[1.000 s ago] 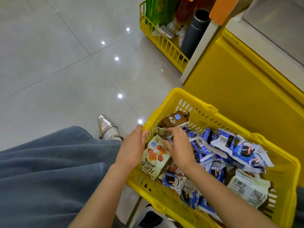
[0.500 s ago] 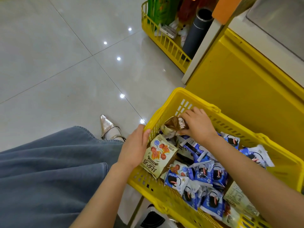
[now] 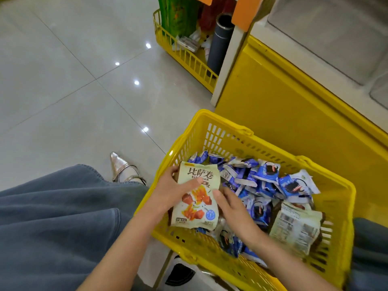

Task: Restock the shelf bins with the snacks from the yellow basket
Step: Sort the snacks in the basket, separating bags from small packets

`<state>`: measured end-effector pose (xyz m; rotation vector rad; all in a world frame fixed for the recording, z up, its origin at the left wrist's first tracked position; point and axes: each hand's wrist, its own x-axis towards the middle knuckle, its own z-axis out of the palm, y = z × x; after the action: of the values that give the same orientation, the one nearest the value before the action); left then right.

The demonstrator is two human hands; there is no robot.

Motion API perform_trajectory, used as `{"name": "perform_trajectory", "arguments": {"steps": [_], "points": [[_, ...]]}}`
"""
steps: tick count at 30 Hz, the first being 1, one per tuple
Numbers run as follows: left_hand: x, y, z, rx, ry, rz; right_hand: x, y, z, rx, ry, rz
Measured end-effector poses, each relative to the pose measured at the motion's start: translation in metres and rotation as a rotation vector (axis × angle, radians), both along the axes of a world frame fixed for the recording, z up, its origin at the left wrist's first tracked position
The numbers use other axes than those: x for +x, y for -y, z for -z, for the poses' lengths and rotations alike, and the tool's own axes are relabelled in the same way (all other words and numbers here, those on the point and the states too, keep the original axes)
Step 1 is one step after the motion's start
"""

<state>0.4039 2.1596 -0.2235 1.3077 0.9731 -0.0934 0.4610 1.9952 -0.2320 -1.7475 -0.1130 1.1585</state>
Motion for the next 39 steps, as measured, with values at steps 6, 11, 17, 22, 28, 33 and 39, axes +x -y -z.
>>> {"name": "perform_trajectory", "arguments": {"steps": [6, 11, 17, 22, 28, 33, 39], "points": [[-0.005, -0.005, 0.011, 0.539, -0.033, 0.536, 0.058, 0.029, 0.010, -0.327, 0.870, -0.238], [-0.005, 0.003, 0.026, 0.700, -0.185, 0.709, 0.099, 0.051, 0.028, -0.671, 1.026, -0.623], [0.034, 0.027, 0.018, 0.980, 0.175, 0.676, 0.114, 0.067, 0.029, -0.644, 1.197, -0.564], [0.115, 0.050, 0.043, 0.551, 0.039, 0.631, 0.117, 0.087, 0.006, -0.390, 1.122, -0.212], [0.151, 0.066, 0.082, 0.132, -0.161, 0.536, 0.121, 0.118, -0.011, -0.241, 1.080, 0.222], [0.141, 0.086, 0.094, 0.357, -0.070, 0.538, 0.120, 0.151, -0.016, -0.357, 1.215, 0.266], [0.111, 0.106, 0.091, 0.411, 0.092, 0.451, 0.103, 0.180, 0.004, -0.595, 0.935, 0.132]]}}
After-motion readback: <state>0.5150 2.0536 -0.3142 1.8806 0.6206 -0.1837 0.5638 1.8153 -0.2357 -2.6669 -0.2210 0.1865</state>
